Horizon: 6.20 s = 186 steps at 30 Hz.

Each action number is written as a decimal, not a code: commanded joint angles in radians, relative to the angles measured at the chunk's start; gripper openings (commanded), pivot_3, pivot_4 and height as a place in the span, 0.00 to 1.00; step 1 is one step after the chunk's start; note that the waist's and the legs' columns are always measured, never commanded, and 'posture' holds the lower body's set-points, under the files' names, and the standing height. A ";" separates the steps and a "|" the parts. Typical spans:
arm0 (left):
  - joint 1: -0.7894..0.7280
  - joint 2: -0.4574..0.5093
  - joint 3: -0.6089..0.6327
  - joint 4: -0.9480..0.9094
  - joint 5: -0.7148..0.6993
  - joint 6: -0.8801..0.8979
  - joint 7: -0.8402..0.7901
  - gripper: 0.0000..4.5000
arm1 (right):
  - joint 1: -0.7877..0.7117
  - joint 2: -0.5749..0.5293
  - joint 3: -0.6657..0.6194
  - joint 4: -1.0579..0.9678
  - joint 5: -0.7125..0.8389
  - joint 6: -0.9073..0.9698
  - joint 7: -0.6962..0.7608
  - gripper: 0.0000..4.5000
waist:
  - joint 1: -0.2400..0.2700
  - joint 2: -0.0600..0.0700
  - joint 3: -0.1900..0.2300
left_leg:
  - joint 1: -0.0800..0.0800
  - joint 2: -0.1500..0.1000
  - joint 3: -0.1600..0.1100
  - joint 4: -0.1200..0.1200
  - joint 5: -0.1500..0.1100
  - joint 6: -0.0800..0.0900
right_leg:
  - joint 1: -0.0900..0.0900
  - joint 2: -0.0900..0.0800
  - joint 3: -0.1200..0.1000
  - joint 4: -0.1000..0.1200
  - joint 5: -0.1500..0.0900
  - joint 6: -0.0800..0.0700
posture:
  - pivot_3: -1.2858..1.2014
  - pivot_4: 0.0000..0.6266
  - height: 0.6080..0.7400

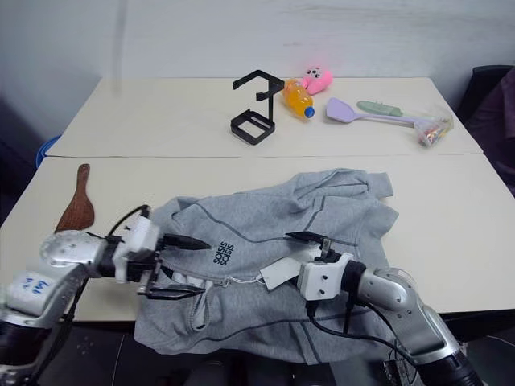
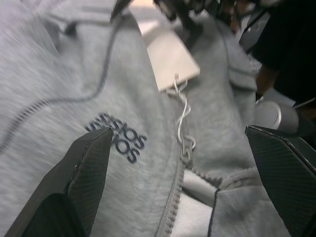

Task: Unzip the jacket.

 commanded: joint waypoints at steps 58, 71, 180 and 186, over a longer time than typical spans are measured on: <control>0.027 -0.062 -0.125 0.337 0.220 -0.230 0.055 1.00 | 0.381 -0.224 -0.477 -0.289 0.946 0.531 0.117 0.62 | 0.024 0.015 -0.015 | 0.020 0.001 -0.003 -0.007 -0.006 0.009 | 0.019 -0.008 0.000 -0.006 0.000 0.000 | 0.52 0.24 1.00; 0.004 -0.063 -0.124 0.346 0.215 -0.234 0.040 1.00 | 0.091 -0.243 -0.377 0.083 0.839 0.736 0.223 0.99 | 0.024 0.016 -0.014 | 0.018 0.001 -0.005 -0.008 -0.006 0.007 | 0.018 -0.008 -0.002 -0.007 -0.001 -0.002 | 0.52 0.24 1.00; -0.017 0.063 -0.308 0.574 0.413 -0.491 -0.002 1.00 | -0.176 -0.295 -0.720 0.801 0.067 -0.168 -0.656 0.01 | -0.003 0.032 -0.010 | 0.023 -0.001 -0.001 -0.038 0.010 -0.006 | 0.018 -0.007 -0.001 -0.015 -0.001 -0.003 | 0.52 0.24 1.00; -0.016 0.061 -0.314 0.572 0.404 -0.485 0.011 1.00 | -0.196 -0.360 -0.591 0.823 0.132 -0.255 -0.403 0.01 | -0.022 0.032 -0.010 | 0.050 0.000 0.001 -0.057 0.009 -0.008 | 0.038 -0.005 0.001 -0.022 -0.006 -0.005 | 0.52 0.24 1.00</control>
